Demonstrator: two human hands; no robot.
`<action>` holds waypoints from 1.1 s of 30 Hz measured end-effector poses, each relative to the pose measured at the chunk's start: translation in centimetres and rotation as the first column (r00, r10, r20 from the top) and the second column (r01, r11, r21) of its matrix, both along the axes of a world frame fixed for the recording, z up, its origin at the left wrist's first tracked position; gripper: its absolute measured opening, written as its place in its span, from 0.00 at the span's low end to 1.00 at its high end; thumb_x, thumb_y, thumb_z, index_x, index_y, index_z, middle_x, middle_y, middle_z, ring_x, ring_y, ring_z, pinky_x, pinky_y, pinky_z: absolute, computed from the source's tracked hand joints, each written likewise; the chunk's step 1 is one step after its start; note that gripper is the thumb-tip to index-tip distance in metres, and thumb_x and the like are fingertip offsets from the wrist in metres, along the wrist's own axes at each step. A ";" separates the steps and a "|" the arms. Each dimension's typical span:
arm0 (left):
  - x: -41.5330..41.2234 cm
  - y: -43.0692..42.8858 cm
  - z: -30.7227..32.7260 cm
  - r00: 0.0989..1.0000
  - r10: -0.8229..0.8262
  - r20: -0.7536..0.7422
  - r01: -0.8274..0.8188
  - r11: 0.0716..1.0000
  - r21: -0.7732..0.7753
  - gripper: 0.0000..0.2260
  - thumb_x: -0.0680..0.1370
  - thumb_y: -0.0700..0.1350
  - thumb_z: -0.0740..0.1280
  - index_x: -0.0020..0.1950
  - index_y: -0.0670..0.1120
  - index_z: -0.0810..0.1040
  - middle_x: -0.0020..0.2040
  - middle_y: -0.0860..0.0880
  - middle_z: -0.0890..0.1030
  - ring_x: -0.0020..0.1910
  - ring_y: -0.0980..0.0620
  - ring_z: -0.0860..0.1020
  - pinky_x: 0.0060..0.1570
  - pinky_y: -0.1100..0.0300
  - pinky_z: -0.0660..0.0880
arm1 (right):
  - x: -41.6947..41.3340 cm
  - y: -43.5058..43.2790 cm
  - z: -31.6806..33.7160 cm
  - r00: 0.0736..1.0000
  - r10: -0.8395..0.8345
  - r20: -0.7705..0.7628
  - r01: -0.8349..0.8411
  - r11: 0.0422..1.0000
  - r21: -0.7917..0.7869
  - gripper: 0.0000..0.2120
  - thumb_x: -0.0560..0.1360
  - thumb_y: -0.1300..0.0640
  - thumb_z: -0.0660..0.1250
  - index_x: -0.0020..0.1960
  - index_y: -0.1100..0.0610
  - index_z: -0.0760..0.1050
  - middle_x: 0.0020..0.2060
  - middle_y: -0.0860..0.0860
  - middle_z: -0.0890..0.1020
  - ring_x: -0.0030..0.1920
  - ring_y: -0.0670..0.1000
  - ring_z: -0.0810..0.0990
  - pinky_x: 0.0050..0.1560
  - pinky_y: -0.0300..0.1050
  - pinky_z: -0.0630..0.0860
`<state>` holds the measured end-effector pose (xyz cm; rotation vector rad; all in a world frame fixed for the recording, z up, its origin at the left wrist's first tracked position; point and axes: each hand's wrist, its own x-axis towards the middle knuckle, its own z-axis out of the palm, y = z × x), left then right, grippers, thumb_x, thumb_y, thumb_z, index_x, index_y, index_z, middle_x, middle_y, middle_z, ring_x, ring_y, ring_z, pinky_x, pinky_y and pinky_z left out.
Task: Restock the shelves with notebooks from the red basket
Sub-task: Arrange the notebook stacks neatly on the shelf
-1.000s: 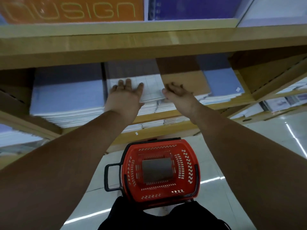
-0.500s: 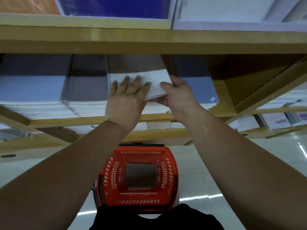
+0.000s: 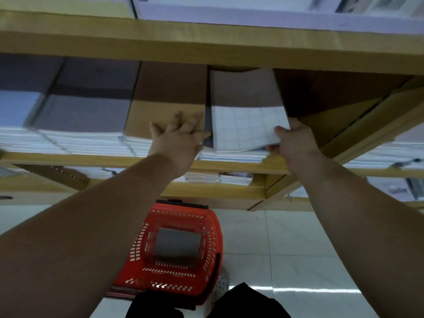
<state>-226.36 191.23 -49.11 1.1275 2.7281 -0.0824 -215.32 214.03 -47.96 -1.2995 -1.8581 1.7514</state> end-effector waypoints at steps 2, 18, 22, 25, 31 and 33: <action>-0.5 -0.4 -0.4 1.000 0.023 -0.009 -0.023 1.000 0.007 0.20 0.86 0.54 0.52 0.79 0.64 0.57 0.83 0.57 0.44 0.82 0.42 0.43 0.69 0.24 0.53 | -1.0 -0.2 -0.9 0.997 0.016 0.079 -0.024 0.994 0.111 0.11 0.81 0.62 0.65 0.62 0.59 0.76 0.57 0.58 0.80 0.46 0.53 0.82 0.50 0.53 0.83; -1.5 1.5 0.6 1.000 -0.026 0.003 0.026 0.998 -0.054 0.31 0.84 0.61 0.51 0.84 0.54 0.44 0.83 0.56 0.41 0.82 0.49 0.42 0.76 0.31 0.47 | -1.8 -2.5 -2.9 0.842 0.350 0.410 -0.521 0.722 0.455 0.50 0.70 0.34 0.73 0.83 0.47 0.51 0.80 0.53 0.52 0.78 0.57 0.58 0.75 0.52 0.64; -2.0 1.5 0.2 0.999 -0.045 -0.006 0.044 0.997 -0.063 0.34 0.83 0.63 0.54 0.83 0.53 0.42 0.83 0.56 0.40 0.82 0.49 0.41 0.75 0.31 0.49 | -2.3 -2.3 -3.4 0.802 0.358 0.479 -0.572 0.691 0.441 0.61 0.64 0.36 0.79 0.83 0.49 0.44 0.80 0.53 0.48 0.79 0.57 0.55 0.76 0.52 0.62; -2.1 1.4 0.1 0.997 -0.069 -0.033 0.065 0.993 -0.095 0.41 0.80 0.66 0.60 0.83 0.53 0.41 0.83 0.56 0.39 0.82 0.48 0.41 0.74 0.29 0.51 | -2.9 -2.0 -3.7 0.784 0.347 0.515 -0.592 0.669 0.450 0.62 0.64 0.33 0.78 0.83 0.48 0.43 0.81 0.55 0.46 0.79 0.60 0.55 0.77 0.55 0.63; -2.1 2.0 -0.6 0.997 -0.038 -0.068 0.033 0.996 -0.082 0.35 0.83 0.58 0.60 0.83 0.53 0.45 0.83 0.56 0.42 0.82 0.47 0.42 0.71 0.26 0.55 | -2.6 -1.7 -4.2 0.729 0.327 0.601 -0.660 0.567 0.493 0.65 0.60 0.31 0.79 0.82 0.43 0.41 0.81 0.57 0.37 0.80 0.64 0.54 0.76 0.55 0.62; -2.0 2.1 -0.9 0.997 -0.016 -0.069 0.012 0.998 -0.059 0.34 0.83 0.57 0.61 0.83 0.53 0.46 0.83 0.56 0.43 0.82 0.48 0.43 0.71 0.25 0.54 | -2.7 -1.8 -4.2 0.740 0.317 0.593 -0.653 0.550 0.521 0.62 0.62 0.33 0.79 0.82 0.42 0.43 0.81 0.58 0.40 0.78 0.63 0.59 0.74 0.53 0.65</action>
